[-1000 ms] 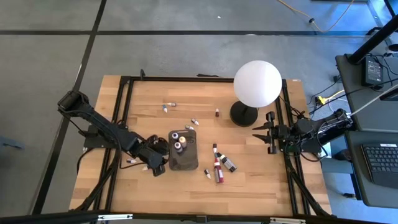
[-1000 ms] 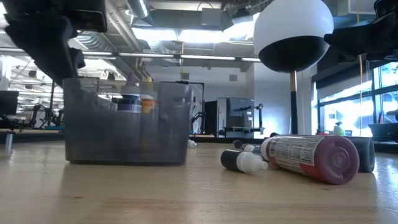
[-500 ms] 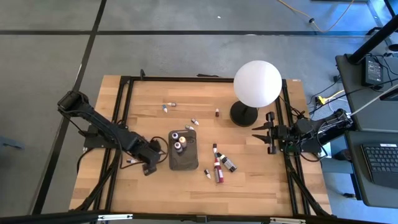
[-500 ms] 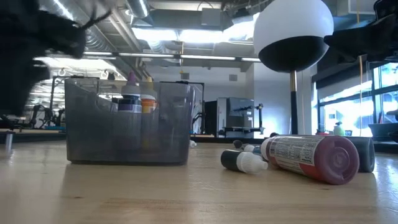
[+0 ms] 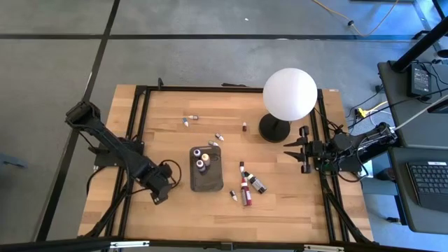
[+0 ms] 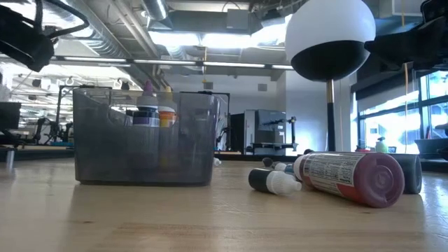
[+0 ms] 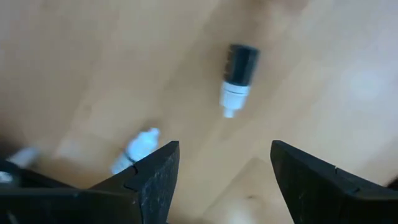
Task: Pick & Place food coloring
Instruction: Put the small brown food coloring bottle into the black bin
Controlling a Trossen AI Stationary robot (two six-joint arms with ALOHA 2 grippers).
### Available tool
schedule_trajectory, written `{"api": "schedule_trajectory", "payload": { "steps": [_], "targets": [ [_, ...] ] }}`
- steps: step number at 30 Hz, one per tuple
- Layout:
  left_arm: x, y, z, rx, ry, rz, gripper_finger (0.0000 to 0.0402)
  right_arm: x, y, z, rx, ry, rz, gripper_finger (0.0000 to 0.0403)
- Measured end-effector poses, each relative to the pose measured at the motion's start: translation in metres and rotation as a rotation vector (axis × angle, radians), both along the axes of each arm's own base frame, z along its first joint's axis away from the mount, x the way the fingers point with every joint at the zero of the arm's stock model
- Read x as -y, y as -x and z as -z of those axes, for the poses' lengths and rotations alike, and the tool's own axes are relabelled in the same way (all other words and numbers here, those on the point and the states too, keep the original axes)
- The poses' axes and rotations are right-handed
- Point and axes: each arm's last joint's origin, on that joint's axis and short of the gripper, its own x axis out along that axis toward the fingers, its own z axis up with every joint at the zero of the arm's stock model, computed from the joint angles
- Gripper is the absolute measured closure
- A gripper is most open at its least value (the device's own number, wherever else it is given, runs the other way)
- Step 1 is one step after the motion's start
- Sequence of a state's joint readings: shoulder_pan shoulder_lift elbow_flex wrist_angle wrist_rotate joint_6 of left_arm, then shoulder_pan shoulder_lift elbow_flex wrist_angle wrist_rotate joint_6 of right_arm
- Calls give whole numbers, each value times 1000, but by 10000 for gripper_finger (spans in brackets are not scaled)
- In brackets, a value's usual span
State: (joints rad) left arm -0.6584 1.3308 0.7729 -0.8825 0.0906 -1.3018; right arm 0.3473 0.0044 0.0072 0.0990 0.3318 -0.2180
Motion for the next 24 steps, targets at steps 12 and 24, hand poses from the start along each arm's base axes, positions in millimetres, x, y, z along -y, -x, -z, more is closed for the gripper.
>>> {"api": "schedule_trajectory", "payload": {
  "steps": [12,24],
  "targets": [
    [-8,8,1,-56,-131,-71,179,2,0,1,-9,-5,60,289],
    [2,-8,8,115,-142,55,205,2,0,1,-14,-4,60,289]
  ]
}}
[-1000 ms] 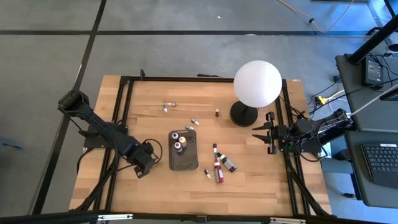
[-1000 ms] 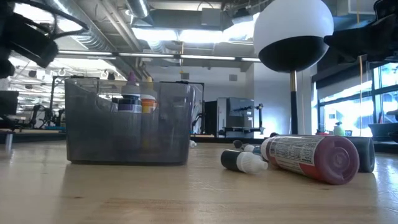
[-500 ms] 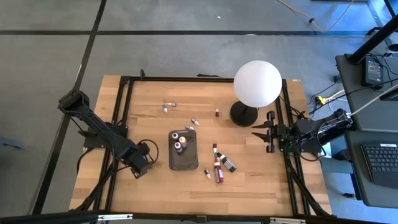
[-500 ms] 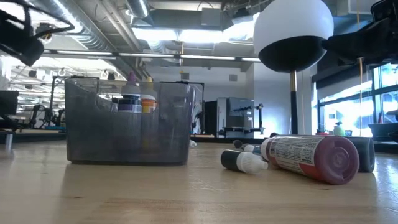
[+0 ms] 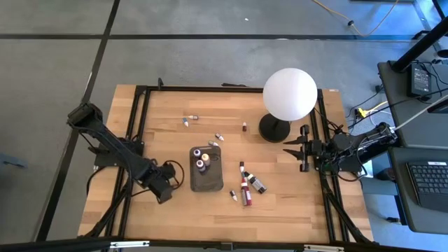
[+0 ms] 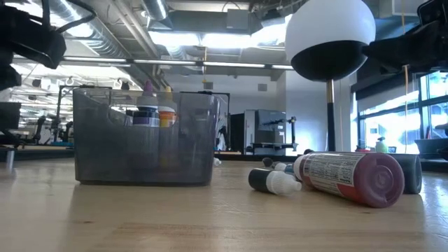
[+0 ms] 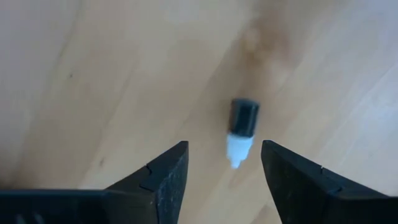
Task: Pick & Place food coloring
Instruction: Put the small brown food coloring bottle into the black bin
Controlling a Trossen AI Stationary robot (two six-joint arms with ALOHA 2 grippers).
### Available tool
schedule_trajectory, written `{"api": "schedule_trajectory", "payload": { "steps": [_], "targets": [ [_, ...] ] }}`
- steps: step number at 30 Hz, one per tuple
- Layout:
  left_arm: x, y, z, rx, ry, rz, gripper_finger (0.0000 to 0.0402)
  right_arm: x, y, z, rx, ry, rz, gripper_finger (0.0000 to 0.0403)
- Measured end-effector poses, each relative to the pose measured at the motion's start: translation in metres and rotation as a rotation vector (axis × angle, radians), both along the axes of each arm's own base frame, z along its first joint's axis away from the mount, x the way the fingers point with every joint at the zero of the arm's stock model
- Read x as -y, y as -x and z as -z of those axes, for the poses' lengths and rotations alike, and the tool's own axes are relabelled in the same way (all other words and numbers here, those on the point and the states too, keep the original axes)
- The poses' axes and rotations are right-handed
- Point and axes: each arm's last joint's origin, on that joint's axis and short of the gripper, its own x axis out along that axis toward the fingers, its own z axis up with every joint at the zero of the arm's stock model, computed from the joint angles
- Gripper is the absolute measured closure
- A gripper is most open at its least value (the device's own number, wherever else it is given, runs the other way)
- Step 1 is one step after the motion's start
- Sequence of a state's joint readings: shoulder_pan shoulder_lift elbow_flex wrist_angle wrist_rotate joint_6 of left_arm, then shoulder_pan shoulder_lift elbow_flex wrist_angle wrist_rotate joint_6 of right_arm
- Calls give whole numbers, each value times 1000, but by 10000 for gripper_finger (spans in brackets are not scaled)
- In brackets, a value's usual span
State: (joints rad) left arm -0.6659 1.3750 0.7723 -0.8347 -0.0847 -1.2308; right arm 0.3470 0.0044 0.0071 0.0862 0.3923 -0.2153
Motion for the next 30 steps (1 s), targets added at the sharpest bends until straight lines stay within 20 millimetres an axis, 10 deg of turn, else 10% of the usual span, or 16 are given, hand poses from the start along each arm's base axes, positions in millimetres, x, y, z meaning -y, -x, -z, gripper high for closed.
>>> {"api": "schedule_trajectory", "payload": {
  "steps": [15,30],
  "targets": [
    [16,-16,43,-141,-4,213,240,0,0,0,-2,2,1,289],
    [14,-14,31,-100,-7,238,339,0,0,0,-2,3,1,289]
  ]
}}
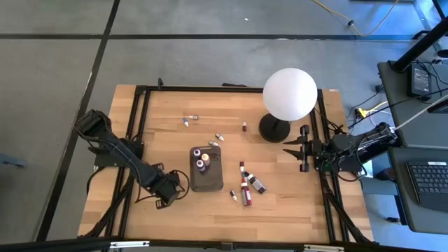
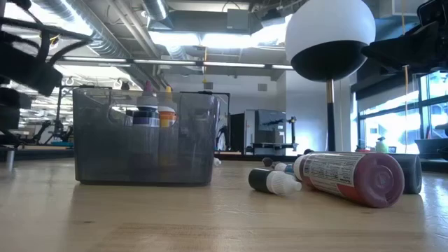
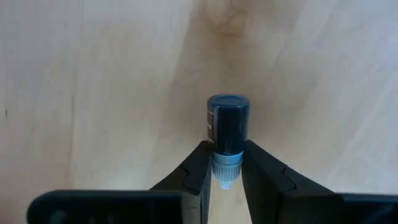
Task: Pick & Place food coloring
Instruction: Put the small brown food coloring bottle into the black bin
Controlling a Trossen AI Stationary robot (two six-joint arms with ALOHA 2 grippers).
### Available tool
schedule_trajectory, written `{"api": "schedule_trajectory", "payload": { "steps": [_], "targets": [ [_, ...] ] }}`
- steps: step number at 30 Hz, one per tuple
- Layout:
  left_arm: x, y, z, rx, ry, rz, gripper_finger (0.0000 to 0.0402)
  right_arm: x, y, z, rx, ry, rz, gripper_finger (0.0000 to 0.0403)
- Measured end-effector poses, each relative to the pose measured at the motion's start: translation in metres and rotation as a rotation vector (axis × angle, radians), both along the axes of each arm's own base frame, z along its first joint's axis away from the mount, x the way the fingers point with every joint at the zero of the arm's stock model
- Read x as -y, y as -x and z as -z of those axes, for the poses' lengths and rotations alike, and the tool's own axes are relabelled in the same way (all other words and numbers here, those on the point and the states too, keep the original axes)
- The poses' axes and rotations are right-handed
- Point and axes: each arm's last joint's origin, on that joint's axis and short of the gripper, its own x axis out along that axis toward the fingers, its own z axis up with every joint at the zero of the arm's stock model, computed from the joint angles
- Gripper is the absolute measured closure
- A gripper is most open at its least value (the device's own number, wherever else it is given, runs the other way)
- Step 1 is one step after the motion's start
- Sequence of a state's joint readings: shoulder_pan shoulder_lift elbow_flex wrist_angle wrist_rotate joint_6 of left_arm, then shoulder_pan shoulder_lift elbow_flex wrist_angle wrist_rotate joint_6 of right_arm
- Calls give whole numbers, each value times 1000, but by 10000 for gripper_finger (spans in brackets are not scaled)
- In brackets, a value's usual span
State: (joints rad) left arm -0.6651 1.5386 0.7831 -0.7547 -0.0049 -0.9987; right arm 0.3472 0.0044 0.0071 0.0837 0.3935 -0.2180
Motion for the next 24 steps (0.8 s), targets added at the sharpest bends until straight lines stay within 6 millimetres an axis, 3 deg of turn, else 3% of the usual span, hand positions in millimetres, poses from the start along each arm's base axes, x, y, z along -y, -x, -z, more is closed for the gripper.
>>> {"api": "schedule_trajectory", "payload": {
  "steps": [6,16,20,24],
  "targets": [
    [3,-8,-28,140,6,-13,333,0,0,0,1,0,0,289],
    [1,-46,-92,516,-177,94,334,0,0,0,1,0,0,289],
    [-9,-67,-94,554,-200,121,334,0,0,0,1,0,0,289],
    [-20,-86,-81,506,-155,169,333,0,0,0,1,0,0,289]
  ]
}}
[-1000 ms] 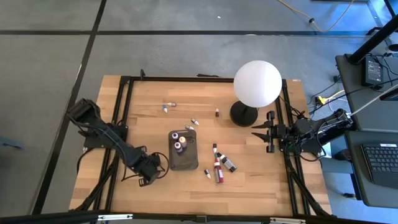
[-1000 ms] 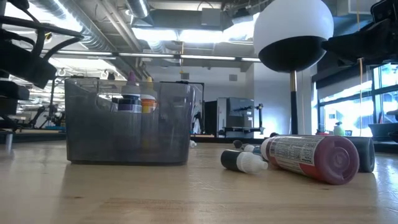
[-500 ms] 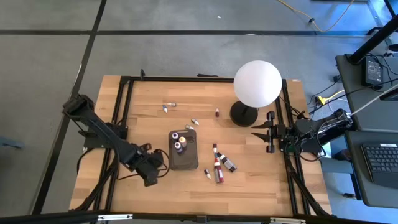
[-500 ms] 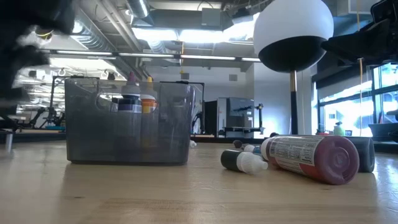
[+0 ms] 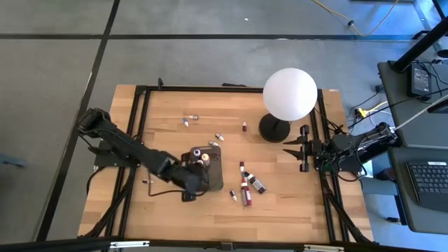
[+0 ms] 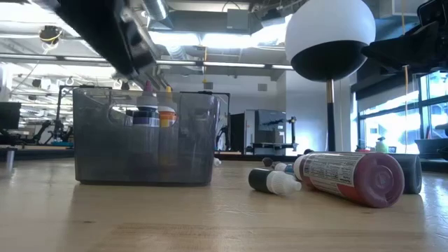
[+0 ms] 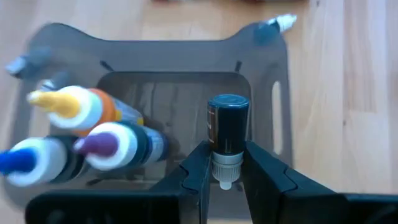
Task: Pick & Place food coloring
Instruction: Put the small brown food coloring bottle into the black bin
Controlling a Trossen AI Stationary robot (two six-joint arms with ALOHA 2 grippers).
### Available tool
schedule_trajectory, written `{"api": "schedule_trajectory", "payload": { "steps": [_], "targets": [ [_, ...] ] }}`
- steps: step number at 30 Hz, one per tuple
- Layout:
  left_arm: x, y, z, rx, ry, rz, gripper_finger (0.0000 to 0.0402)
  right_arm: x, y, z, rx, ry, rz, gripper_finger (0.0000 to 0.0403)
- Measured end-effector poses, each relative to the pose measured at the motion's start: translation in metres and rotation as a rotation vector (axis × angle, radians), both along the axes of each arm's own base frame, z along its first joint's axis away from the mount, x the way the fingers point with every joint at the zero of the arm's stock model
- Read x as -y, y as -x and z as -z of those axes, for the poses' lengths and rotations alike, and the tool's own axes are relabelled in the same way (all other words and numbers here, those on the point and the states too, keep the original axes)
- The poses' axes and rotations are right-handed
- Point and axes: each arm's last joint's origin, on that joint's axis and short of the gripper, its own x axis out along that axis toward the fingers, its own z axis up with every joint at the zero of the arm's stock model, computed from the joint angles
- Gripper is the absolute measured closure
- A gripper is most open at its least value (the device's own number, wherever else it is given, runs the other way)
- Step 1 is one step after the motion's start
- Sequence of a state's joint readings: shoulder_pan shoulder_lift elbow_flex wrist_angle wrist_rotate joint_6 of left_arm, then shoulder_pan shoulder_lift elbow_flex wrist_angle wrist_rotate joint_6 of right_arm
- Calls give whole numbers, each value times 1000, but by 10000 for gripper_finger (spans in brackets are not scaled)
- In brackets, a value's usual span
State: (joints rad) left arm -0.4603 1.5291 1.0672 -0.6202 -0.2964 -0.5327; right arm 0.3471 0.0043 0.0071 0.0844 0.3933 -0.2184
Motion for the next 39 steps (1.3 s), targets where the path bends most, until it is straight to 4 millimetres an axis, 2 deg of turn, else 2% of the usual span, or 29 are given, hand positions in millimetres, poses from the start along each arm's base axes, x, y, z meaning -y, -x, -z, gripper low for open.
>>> {"api": "schedule_trajectory", "payload": {
  "steps": [6,17,32,39],
  "targets": [
    [-13,-13,19,-92,32,-14,331,0,0,0,0,0,0,289],
    [-8,-21,47,-225,102,35,329,0,0,0,0,-1,6,289],
    [-7,-22,49,-231,101,31,328,0,0,0,0,-1,8,289],
    [-7,-22,49,-233,120,5,290,0,0,0,0,-1,8,289]
  ]
}}
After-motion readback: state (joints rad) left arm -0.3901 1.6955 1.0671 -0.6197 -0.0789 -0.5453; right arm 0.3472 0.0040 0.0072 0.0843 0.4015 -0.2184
